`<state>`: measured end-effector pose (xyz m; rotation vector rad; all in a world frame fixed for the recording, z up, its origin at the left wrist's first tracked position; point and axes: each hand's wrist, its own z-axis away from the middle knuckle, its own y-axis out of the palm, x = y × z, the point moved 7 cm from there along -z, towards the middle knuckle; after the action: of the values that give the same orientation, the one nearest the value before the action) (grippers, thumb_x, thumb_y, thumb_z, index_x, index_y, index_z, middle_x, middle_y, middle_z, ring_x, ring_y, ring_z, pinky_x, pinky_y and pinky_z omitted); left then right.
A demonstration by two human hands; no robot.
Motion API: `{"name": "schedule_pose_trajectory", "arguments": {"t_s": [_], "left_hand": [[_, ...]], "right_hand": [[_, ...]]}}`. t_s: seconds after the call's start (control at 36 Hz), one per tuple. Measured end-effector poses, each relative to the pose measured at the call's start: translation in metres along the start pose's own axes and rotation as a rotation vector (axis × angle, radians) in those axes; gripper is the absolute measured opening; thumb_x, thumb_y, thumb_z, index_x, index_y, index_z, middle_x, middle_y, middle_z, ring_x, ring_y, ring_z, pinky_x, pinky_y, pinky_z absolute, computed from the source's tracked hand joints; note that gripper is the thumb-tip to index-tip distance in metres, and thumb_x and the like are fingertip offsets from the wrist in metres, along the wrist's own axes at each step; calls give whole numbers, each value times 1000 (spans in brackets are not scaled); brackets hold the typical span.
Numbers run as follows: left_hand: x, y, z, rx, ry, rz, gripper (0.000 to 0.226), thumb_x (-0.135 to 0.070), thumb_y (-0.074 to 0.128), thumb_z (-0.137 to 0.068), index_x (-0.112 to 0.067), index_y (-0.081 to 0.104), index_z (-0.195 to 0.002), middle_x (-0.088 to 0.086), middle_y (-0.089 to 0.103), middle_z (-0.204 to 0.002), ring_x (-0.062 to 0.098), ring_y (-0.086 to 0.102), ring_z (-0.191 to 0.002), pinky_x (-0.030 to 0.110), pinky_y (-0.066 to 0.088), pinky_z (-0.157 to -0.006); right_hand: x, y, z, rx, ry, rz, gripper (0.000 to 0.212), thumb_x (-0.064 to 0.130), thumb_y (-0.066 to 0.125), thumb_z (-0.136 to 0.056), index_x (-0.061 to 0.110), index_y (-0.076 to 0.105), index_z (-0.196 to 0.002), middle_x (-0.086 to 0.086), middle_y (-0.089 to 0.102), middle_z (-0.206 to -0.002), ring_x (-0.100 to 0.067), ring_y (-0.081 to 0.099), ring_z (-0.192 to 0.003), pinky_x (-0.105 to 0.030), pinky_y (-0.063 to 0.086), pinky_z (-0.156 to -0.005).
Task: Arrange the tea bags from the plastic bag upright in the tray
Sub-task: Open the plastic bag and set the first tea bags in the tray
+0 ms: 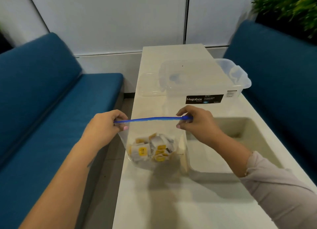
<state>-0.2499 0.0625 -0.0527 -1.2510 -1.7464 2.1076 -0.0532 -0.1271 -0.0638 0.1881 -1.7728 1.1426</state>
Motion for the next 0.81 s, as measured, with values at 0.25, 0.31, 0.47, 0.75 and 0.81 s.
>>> {"name": "schedule_pose_trajectory", "arguments": {"t_s": [0.25, 0.31, 0.47, 0.75, 0.81], "left_hand": [[-91, -2, 17, -8, 259, 60, 47, -38, 77, -73, -38, 60, -117, -21, 55, -119, 0, 47, -110, 18, 35, -88], [-118, 15, 20, 15, 321, 116, 39, -41, 73, -77, -38, 62, -114, -21, 59, -116, -2, 49, -107, 18, 37, -90], [-153, 66, 16, 11, 382, 106, 26, -43, 67, -82, -32, 69, -105, -12, 69, -105, 9, 59, -100, 35, 44, -95], [-151, 66, 7, -130, 430, 155, 23, -41, 69, -78, -22, 75, -89, -6, 72, -83, 16, 61, -81, 37, 46, -85], [-150, 62, 6, -167, 460, 161, 27, -44, 68, -75, -21, 75, -86, -7, 71, -78, 15, 58, -76, 34, 43, -84]], "right_hand": [[-23, -4, 8, -103, 100, -427, 25, 3, 79, -71, 18, 59, -71, -1, 64, -73, -12, 58, -68, -24, 48, -66], [-26, -4, 7, -117, 108, -463, 25, 1, 78, -72, 17, 59, -69, -2, 64, -69, -12, 57, -66, -26, 48, -68], [-31, -5, 7, -117, 117, -536, 21, -4, 69, -78, 15, 64, -72, -1, 68, -69, -13, 64, -70, -31, 53, -76], [-25, -10, 10, -164, 38, -488, 20, 7, 73, -77, 19, 65, -64, -2, 66, -65, -16, 58, -70, -36, 50, -73], [-20, -11, 10, -182, 11, -486, 21, 7, 74, -77, 19, 65, -63, 2, 65, -63, -13, 58, -69, -31, 48, -71]]}}
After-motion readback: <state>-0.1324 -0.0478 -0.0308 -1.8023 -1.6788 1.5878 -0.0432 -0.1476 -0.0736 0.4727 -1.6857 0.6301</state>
